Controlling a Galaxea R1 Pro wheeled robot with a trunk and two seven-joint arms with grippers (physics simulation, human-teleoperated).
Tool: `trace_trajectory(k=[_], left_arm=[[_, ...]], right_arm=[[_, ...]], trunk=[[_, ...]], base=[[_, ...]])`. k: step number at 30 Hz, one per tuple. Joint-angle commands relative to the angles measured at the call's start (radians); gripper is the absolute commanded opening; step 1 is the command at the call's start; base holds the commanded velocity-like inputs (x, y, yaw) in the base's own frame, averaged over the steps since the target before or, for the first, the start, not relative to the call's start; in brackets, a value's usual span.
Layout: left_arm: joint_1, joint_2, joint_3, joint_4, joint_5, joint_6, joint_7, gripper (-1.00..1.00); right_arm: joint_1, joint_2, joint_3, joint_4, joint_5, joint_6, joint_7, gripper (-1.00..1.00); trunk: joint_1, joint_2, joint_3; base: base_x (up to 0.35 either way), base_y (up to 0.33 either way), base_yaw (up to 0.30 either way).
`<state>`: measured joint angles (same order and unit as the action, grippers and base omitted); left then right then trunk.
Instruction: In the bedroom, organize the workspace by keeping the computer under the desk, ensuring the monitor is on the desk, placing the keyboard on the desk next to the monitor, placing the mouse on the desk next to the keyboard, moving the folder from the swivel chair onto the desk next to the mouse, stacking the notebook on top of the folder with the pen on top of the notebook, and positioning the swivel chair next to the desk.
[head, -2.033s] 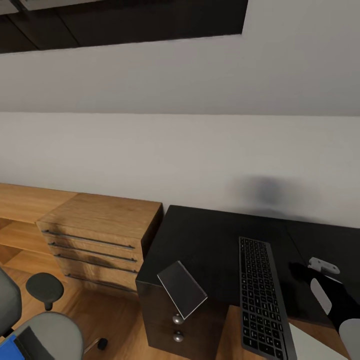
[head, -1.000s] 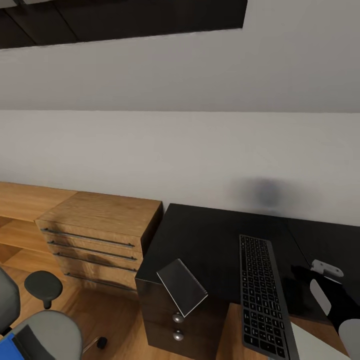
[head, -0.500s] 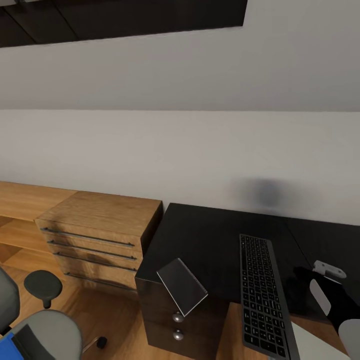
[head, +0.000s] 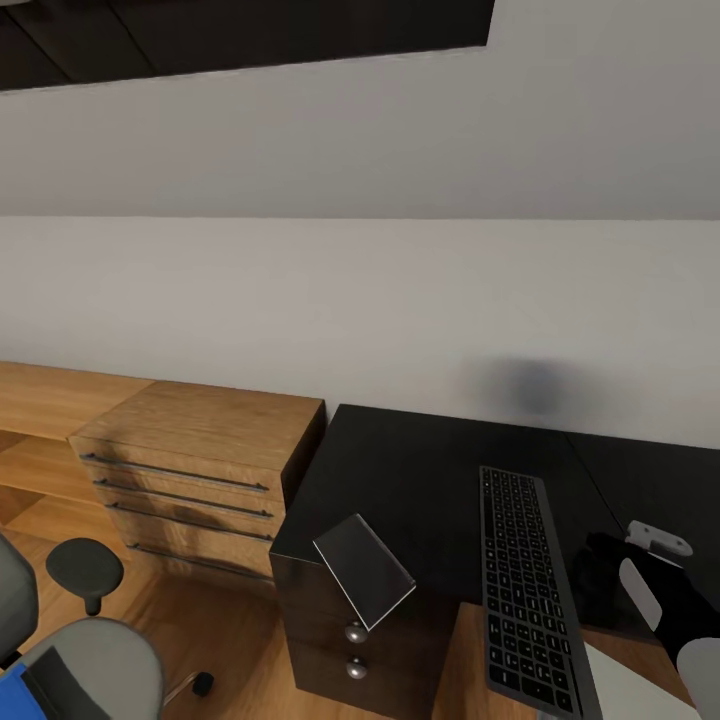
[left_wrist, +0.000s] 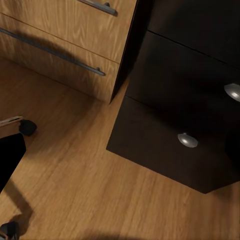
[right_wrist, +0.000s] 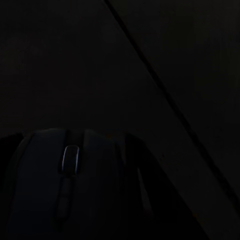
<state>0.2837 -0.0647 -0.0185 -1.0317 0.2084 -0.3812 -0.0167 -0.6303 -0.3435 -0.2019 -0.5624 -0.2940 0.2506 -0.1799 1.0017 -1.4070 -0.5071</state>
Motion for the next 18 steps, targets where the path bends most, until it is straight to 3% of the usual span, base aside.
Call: trace_trajectory(k=[1, 2, 18], left_arm=[[0.000, 0.000, -0.001, -0.001, 0.009, -0.002, -0.002, 1.00], [0.000, 0.000, -0.001, -0.001, 0.009, -0.002, -0.002, 1.00], [0.000, 0.000, -0.001, 0.001, 0.009, -0.002, -0.002, 1.00]], right_arm=[[0.000, 0.000, 0.001, -0.002, -0.011, 0.004, -0.006, -1.00], [0.000, 0.000, 0.001, -0.002, -0.011, 0.004, -0.006, 1.00], [0.000, -0.001, 0.001, -0.005, -0.013, 0.003, -0.002, 1.00]], trunk=[[0.000, -0.001, -0.001], [0.000, -0.001, -0.001], [0.000, -0.001, -0.001]], base=[[0.000, 0.000, 0.000], [0.000, 0.000, 0.000], [0.000, 0.000, 0.000]])
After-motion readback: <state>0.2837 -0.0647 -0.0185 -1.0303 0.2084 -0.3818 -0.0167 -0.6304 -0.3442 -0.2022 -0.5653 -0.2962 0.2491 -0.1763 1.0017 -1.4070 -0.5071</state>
